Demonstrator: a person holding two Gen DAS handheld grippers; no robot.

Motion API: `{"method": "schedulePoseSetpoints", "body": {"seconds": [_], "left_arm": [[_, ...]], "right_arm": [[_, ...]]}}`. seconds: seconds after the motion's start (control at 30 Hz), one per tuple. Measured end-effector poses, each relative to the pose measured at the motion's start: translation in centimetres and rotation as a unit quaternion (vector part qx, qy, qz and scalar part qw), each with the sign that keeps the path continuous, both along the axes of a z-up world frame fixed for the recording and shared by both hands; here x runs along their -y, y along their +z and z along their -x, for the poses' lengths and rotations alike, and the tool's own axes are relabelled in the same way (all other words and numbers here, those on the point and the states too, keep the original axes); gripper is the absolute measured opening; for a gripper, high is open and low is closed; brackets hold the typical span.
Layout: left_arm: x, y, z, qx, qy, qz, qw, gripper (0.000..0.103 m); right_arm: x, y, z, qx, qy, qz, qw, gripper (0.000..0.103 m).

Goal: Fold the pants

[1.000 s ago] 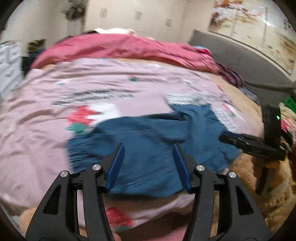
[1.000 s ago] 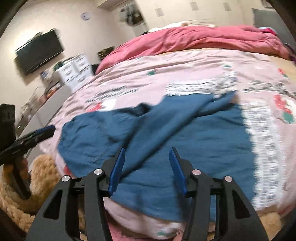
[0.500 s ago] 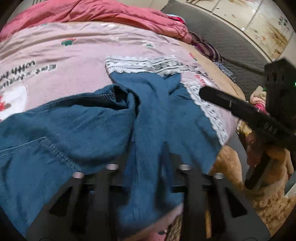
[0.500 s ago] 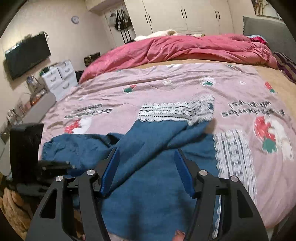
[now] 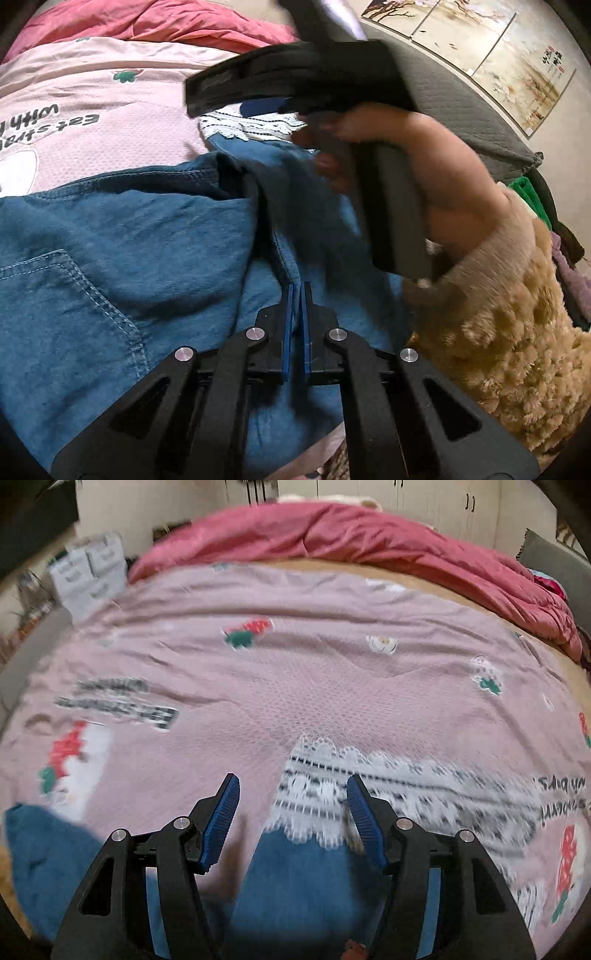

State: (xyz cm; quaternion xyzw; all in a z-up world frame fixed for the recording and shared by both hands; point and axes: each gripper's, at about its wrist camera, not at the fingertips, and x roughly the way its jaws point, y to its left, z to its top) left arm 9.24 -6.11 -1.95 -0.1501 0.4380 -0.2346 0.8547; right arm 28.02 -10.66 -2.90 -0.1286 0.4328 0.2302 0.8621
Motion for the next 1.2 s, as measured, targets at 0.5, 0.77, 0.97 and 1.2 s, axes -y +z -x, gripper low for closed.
{"method": "schedulePoseSetpoints", "body": {"seconds": [0.5,0.77,0.97,1.2], "left_arm": [[0.9,0.9,-0.1,0.007,0.008,-0.016,0.9998,0.000],[2.6,1.2,0.5,0.044,-0.014,-0.043,0.9980,0.000],[4.1,2.2,1.4,0.068,-0.040,-0.077,0.9939,0.000],[3.4,3.0,3.2,0.062,-0.078,-0.072,0.9924,0.000]], "right_arm": [[14.2,6.1,4.7,0.060,-0.066,-0.161,0.983,0.008],[24.4,4.4,12.3,0.040,-0.150,-0.239,0.959,0.008],[28.5,1.6,15.4,0.004,-0.187,-0.282,0.941,0.008],[31.1,0.2,19.1,-0.038,-0.193,-0.321,0.926,0.008]]}}
